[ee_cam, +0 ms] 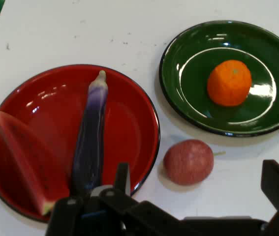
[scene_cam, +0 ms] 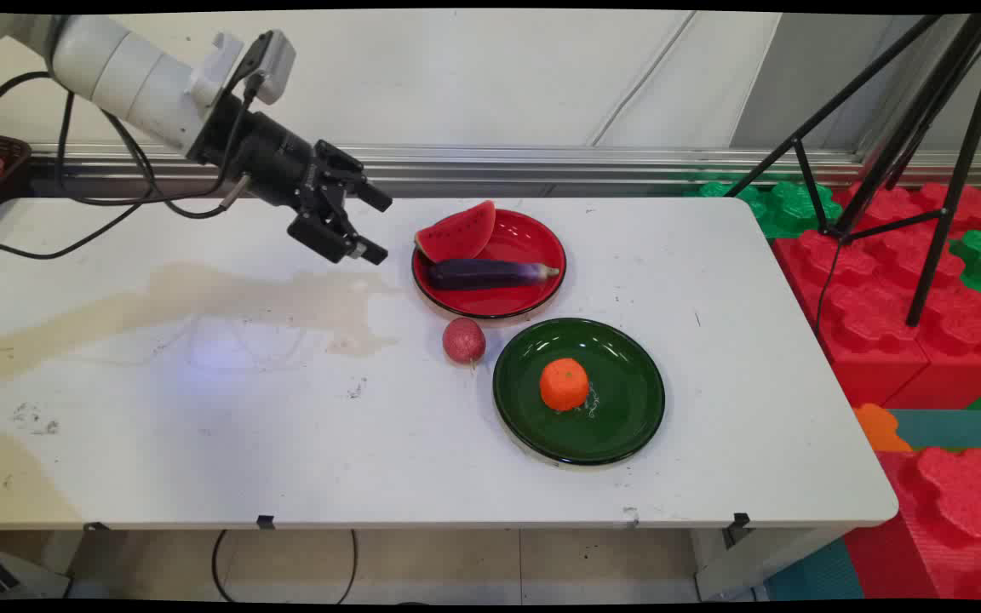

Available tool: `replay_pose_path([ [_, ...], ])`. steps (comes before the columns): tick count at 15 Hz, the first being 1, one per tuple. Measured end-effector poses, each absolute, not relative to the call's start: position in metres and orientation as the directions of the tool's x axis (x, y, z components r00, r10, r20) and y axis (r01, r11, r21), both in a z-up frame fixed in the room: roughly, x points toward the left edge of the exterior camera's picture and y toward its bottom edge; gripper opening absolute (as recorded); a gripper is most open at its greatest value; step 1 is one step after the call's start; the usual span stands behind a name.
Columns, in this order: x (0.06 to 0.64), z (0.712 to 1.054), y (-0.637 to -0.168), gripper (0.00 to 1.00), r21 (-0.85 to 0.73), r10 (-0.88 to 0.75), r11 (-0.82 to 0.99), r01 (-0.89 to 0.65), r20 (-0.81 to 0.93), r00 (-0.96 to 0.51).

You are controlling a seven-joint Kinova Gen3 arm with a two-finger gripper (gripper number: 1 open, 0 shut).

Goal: Pick up the eggplant from the red plate

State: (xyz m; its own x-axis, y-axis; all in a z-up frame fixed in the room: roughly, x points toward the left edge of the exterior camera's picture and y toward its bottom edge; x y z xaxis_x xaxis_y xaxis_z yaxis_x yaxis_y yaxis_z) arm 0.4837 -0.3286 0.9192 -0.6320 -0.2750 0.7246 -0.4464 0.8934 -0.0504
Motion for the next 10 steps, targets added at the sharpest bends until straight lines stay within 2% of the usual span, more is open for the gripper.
replay_pose_path([
  [10, 0.442, 0.918, -0.356, 1.00, -0.066, -0.254, 0.906, -0.419, 0.706, -0.660],
])
